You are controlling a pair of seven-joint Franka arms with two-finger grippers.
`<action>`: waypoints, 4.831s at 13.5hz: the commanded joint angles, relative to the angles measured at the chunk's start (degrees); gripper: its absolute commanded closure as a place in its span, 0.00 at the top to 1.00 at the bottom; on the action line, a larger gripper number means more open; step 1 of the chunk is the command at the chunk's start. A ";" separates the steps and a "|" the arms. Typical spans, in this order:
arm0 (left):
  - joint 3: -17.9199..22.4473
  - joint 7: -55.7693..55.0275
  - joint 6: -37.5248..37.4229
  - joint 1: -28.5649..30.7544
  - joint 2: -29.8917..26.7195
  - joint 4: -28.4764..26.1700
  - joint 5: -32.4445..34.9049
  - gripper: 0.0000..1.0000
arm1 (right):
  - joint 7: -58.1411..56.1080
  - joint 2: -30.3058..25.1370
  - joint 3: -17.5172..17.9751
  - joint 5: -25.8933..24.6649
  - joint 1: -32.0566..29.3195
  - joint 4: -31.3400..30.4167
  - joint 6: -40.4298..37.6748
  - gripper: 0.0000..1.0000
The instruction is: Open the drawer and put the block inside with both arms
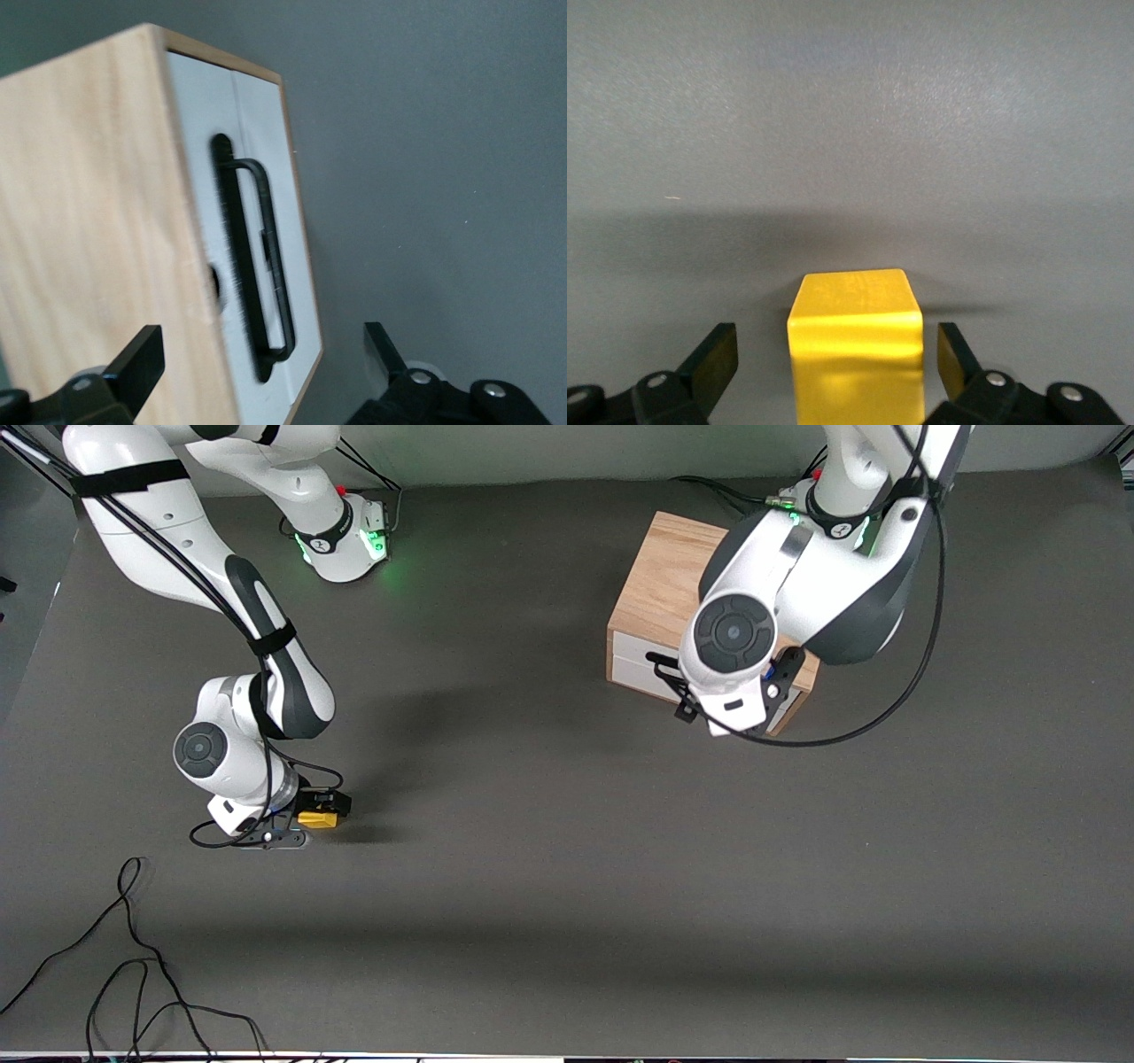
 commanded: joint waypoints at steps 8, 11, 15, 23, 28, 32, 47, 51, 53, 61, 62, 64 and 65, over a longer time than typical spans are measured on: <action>-0.03 -3.62 12.00 -0.12 2.64 -9.39 0.67 1.00 | -1.43 0.87 -0.05 0.89 0.35 0.30 1.32 0.45; -0.03 -3.62 13.49 -0.12 4.57 -9.30 0.67 1.00 | -1.43 0.78 -0.05 0.89 0.35 0.57 1.05 0.31; -0.03 -3.62 14.46 -0.20 6.42 -9.21 0.67 1.00 | -1.87 0.34 -0.05 0.89 0.70 0.74 0.53 0.20; -0.03 -3.35 17.45 -0.20 8.70 -5.44 1.29 1.00 | -1.61 -0.71 -0.14 0.36 1.75 1.71 0.35 0.19; -0.03 -2.65 17.27 -0.29 15.46 5.79 1.55 1.00 | -1.52 -3.17 -0.14 0.36 1.66 10.21 -14.55 0.19; 0.15 -2.65 17.54 -0.12 19.95 13.54 3.12 1.00 | -1.26 -3.97 -0.23 0.36 1.58 24.26 -32.39 0.19; 2.60 -2.57 23.70 0.67 19.00 20.13 5.15 1.00 | 25.34 -3.97 16.45 0.54 1.84 54.00 -61.52 0.20; 5.07 14.25 13.44 6.98 12.86 24.01 4.46 1.00 | 37.31 -3.44 26.20 0.19 2.28 55.67 -59.86 0.20; 5.16 25.33 7.55 11.98 8.82 24.01 1.83 1.00 | 41.96 -2.91 28.24 -1.21 5.42 55.67 -56.01 0.20; 5.60 79.93 -10.32 26.42 -2.26 19.73 2.33 1.00 | 58.32 8.85 27.72 -12.99 23.80 55.68 -38.43 0.25; 5.51 82.05 -9.89 26.25 -3.67 17.44 4.17 1.00 | 59.47 10.52 27.72 -14.30 24.77 55.59 -37.19 0.25; 5.42 84.52 -10.24 26.34 -5.17 15.94 4.72 1.00 | 61.84 13.16 27.63 -15.19 26.79 55.59 -35.08 0.25; 5.51 87.41 -9.80 26.25 -6.48 14.27 4.80 1.00 | 62.55 14.04 27.63 -15.28 27.15 55.24 -34.11 0.25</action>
